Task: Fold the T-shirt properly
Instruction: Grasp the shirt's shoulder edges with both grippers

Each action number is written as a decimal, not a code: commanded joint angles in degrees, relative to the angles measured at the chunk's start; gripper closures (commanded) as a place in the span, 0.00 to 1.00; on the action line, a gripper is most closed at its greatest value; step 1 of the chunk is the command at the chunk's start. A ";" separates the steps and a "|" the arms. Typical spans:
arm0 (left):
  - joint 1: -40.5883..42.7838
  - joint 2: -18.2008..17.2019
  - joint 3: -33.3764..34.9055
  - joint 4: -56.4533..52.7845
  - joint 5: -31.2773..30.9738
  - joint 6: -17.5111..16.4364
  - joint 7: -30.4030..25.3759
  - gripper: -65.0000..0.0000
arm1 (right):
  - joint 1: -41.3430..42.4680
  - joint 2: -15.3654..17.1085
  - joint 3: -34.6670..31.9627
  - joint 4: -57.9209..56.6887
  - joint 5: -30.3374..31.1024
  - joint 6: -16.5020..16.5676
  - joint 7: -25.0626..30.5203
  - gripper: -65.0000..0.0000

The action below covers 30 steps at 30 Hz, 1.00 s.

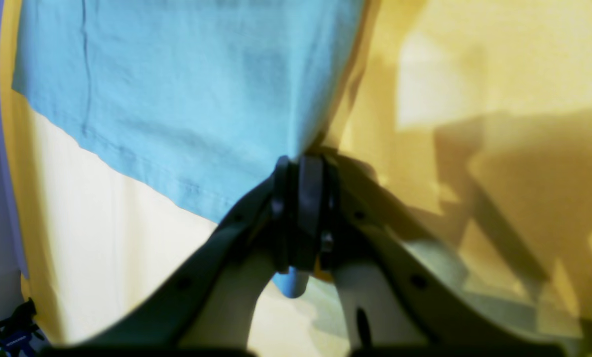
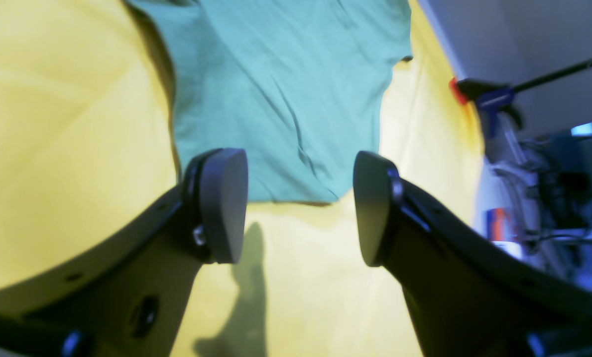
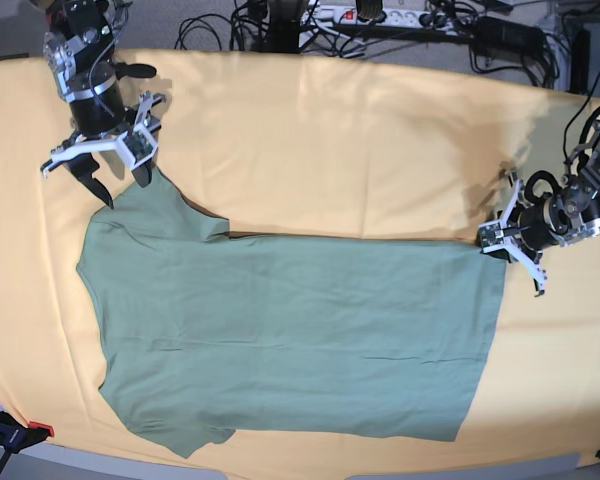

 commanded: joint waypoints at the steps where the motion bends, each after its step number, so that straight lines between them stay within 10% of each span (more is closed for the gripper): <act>1: -1.27 -1.22 -0.66 0.52 -0.46 0.46 -0.76 1.00 | 1.01 0.92 0.31 -0.37 0.07 -0.04 0.92 0.45; 13: -1.25 -1.22 -0.66 0.52 -3.21 0.26 -0.35 1.00 | 13.16 3.28 0.31 -12.74 6.95 3.56 -0.52 0.48; 27: -1.27 -1.22 -0.66 0.52 -3.19 0.26 0.31 1.00 | 26.38 3.82 0.31 -28.28 17.86 20.13 -10.16 0.48; 30: -1.27 -1.22 -0.66 0.55 -3.21 0.28 0.28 1.00 | 26.62 3.82 0.31 -29.11 19.12 23.65 -10.38 0.67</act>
